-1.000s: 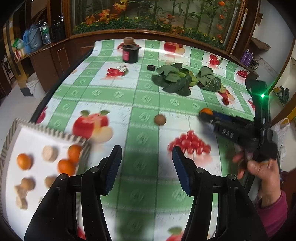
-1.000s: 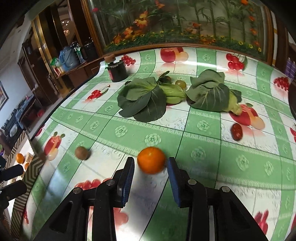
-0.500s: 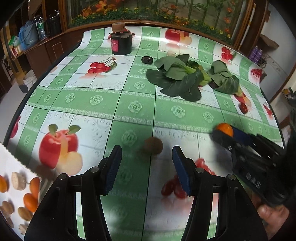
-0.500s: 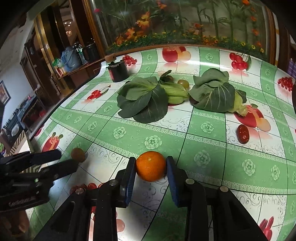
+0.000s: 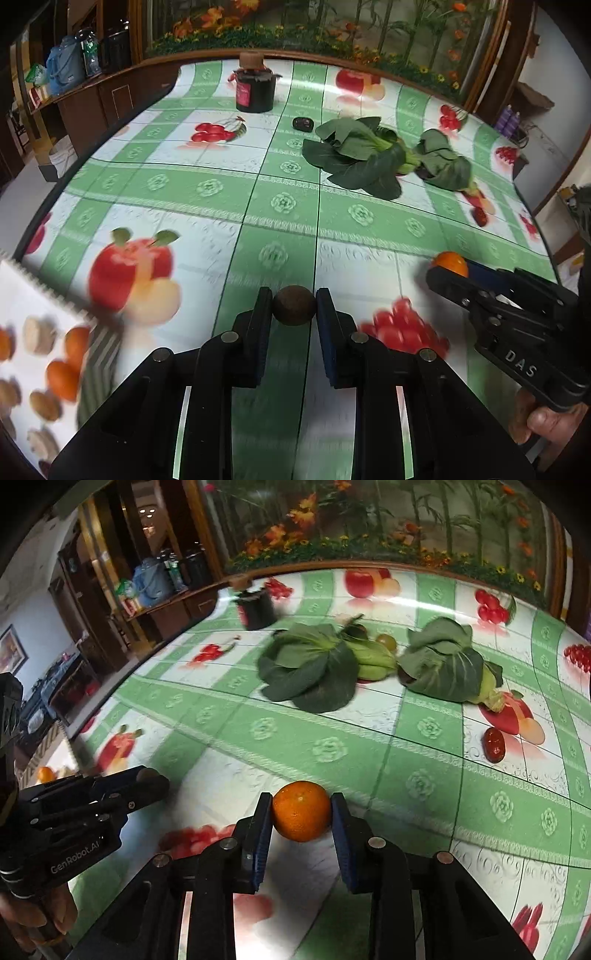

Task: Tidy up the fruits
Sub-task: 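Carry the kiwi and orange into the white tray and open both grippers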

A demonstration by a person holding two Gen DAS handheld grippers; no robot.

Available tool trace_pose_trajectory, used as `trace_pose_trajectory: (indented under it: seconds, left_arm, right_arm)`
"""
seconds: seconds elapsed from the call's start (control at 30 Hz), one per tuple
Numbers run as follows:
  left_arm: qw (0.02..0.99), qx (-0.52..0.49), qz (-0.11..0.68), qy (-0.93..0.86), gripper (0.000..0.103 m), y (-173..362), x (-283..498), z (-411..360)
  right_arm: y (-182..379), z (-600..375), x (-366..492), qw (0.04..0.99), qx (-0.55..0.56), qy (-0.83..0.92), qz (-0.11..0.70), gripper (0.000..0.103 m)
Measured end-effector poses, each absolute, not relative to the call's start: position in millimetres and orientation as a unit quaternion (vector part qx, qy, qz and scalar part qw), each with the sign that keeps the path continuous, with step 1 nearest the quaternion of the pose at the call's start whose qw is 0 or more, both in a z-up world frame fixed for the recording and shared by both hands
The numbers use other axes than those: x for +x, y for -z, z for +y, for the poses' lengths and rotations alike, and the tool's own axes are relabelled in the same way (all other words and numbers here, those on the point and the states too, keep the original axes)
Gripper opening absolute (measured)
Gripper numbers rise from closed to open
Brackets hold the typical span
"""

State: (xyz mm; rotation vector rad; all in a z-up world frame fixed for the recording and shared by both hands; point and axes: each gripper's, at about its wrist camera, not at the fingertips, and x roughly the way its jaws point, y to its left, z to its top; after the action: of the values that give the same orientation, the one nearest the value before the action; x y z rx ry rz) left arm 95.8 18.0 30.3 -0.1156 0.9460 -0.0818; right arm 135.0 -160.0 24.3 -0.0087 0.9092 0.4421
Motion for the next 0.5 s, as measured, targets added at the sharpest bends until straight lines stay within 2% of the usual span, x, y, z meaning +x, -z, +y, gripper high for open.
trace_pose_trajectory:
  seconds: [0.17,0.4,0.5]
  left_arm:
    - [0.889,-0.060,0.453,0.040,0.023,-42,53,33]
    - [0.894,-0.055,0.444,0.033,0.023,-57,-4,59]
    - [0.899,-0.047,0.435,0.021,0.023,-61,-25,69]
  right_arm:
    - [-43,-142,98,0.873,-0.016,-0.242,0.422,0.030]
    - [-55,-125,46,0.869,0.045,-0.285,0.403,0.030]
    - [-54,-103,27,0.863,0.030,-0.302,0.405,0.030]
